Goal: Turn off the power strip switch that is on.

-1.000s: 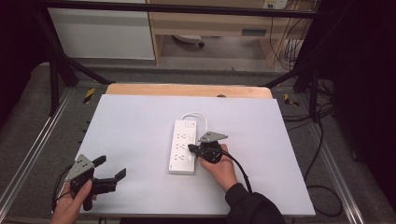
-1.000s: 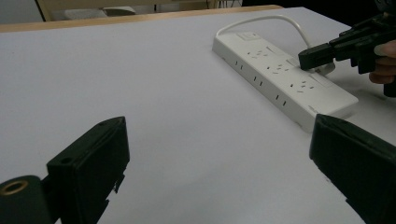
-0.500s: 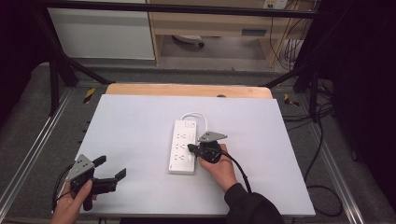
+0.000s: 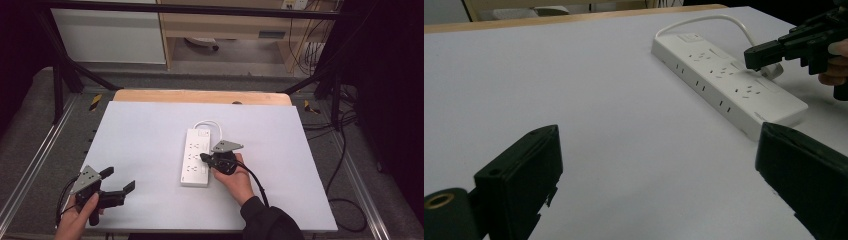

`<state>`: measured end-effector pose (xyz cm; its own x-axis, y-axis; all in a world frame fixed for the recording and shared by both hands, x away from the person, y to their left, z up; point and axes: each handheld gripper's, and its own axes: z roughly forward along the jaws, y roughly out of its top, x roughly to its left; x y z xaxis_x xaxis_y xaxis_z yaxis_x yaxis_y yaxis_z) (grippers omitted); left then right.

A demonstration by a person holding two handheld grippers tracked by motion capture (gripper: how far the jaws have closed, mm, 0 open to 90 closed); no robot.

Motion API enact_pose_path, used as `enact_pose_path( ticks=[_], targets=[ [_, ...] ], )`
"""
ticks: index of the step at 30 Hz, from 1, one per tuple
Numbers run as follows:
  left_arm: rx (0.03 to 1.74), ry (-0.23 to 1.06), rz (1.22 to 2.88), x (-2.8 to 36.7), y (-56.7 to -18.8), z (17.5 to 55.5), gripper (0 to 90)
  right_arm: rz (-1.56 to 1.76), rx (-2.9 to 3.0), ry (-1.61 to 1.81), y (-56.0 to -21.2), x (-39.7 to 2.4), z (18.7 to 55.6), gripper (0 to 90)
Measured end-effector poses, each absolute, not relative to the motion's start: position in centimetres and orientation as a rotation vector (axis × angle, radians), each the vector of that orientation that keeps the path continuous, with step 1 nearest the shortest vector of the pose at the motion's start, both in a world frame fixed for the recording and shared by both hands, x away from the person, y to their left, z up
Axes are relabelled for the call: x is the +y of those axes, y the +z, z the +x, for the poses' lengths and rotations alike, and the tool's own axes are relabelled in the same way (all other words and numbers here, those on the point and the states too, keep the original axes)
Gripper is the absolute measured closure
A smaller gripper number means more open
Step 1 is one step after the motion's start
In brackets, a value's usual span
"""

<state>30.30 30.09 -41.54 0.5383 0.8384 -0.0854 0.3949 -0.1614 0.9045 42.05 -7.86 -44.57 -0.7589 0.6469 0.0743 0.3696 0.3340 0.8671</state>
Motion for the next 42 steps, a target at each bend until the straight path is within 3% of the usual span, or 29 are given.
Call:
enact_pose_path(
  ticks=[9, 14, 25, 38, 42],
  targets=[
    [1.038, 0.544, 1.773, 29.9, -41.7, 30.4, 4.9, 0.881, 2.278, 1.432, -44.0, -8.2, 41.8, 88.9],
    [1.056, 0.532, 1.769, 30.0, -41.9, 30.5, 4.8, 0.884, 2.254, 1.462, -43.5, -8.5, 41.8, 82.4],
    [1.075, 0.525, 1.766, 30.0, -42.1, 30.6, 4.9, 0.953, 2.181, 1.564, -41.6, -9.1, 41.7, 49.1],
    [1.088, 0.519, 1.766, 30.0, -42.2, 30.7, 4.9, 0.998, 2.199, 1.518, -41.0, -9.2, 41.9, 27.8],
    [1.087, 0.519, 1.765, 30.0, -42.2, 30.7, 4.9, 0.990, 2.197, 1.469, -40.6, -9.0, 41.8, 11.4]
  ],
)
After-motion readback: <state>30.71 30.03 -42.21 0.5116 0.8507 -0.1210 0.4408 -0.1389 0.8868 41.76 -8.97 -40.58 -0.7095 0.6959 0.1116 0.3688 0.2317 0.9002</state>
